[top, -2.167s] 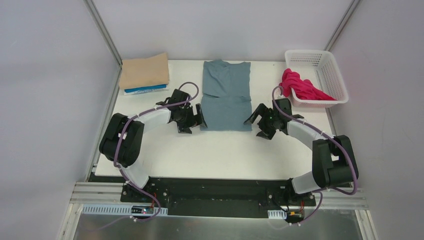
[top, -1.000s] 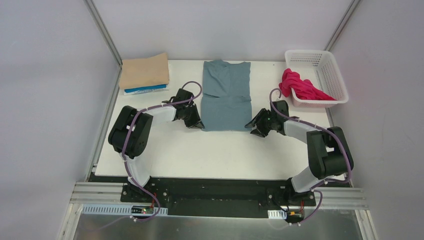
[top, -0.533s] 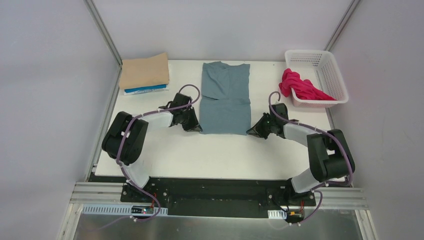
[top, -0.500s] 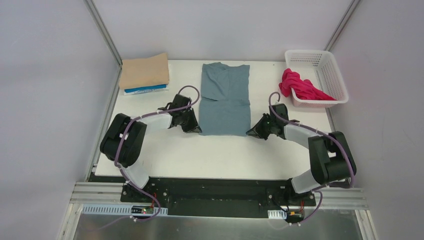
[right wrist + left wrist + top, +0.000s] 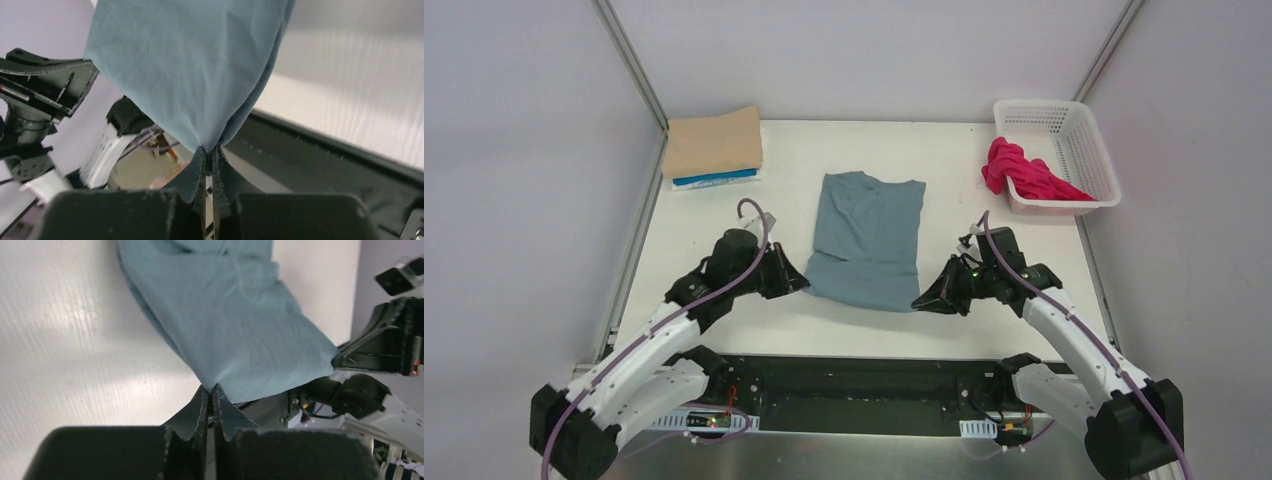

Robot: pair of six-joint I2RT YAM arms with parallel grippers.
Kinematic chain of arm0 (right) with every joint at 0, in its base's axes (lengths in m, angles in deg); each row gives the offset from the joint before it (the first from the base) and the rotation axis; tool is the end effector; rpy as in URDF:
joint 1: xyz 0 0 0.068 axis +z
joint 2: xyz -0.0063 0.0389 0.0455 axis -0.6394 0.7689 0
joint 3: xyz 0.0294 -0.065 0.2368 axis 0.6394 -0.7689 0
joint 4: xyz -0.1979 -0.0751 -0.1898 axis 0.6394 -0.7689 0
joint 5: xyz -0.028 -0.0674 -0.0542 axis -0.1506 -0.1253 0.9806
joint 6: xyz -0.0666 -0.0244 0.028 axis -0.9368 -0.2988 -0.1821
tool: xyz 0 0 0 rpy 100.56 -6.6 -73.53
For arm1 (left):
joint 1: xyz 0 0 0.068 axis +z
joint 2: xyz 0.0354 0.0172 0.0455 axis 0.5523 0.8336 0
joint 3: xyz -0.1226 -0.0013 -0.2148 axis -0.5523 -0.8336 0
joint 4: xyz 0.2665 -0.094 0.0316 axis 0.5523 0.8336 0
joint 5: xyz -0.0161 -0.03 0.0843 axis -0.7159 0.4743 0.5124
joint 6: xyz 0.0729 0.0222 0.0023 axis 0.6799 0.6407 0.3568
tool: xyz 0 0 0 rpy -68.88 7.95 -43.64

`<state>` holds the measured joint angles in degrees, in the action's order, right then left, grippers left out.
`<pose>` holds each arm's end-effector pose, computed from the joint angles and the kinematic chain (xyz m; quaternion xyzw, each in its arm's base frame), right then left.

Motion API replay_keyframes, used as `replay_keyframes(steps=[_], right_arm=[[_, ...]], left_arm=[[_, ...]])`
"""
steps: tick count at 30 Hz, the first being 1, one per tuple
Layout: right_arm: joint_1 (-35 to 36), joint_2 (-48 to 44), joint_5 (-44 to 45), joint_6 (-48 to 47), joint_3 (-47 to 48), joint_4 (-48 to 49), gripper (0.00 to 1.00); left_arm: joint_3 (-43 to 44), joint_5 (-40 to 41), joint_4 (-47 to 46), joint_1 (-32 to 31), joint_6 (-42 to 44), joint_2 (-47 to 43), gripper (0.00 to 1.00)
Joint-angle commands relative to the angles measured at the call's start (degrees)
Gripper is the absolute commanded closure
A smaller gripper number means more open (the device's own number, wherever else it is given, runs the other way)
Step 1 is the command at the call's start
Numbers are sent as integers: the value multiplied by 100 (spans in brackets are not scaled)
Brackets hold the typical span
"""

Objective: Fold and stack the t-shirts
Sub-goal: Fold the long partially folded tshirt into a neat square

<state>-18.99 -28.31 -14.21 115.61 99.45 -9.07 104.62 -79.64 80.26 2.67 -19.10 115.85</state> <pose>0.2155 0.1222 0.1741 0.0184 0.9000 0.4100 0.1467 0.2163 -0.1476 0.2031 -0.0391 0.8704 -0.3765 0.3149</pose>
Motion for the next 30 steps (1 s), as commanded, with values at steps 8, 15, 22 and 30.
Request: replay_keyframes(steps=[8, 15, 22, 30], right_arm=[[38, -1002, -2030, -342, 815, -1907, 100], [-274, -635, -1813, -551, 1055, -1834, 100], [-923, -210, -1505, -607, 1278, -1262, 100], [-1435, 563, -1496, -458, 1410, -374, 100]], left_arm=[[177, -29, 978, -88, -52, -2041, 100], [584, 816, 953, -88, 27, -1557, 100], [1162, 1745, 632, -88, 182, -549, 100], [1976, 2378, 139, -42, 539, 865, 100]])
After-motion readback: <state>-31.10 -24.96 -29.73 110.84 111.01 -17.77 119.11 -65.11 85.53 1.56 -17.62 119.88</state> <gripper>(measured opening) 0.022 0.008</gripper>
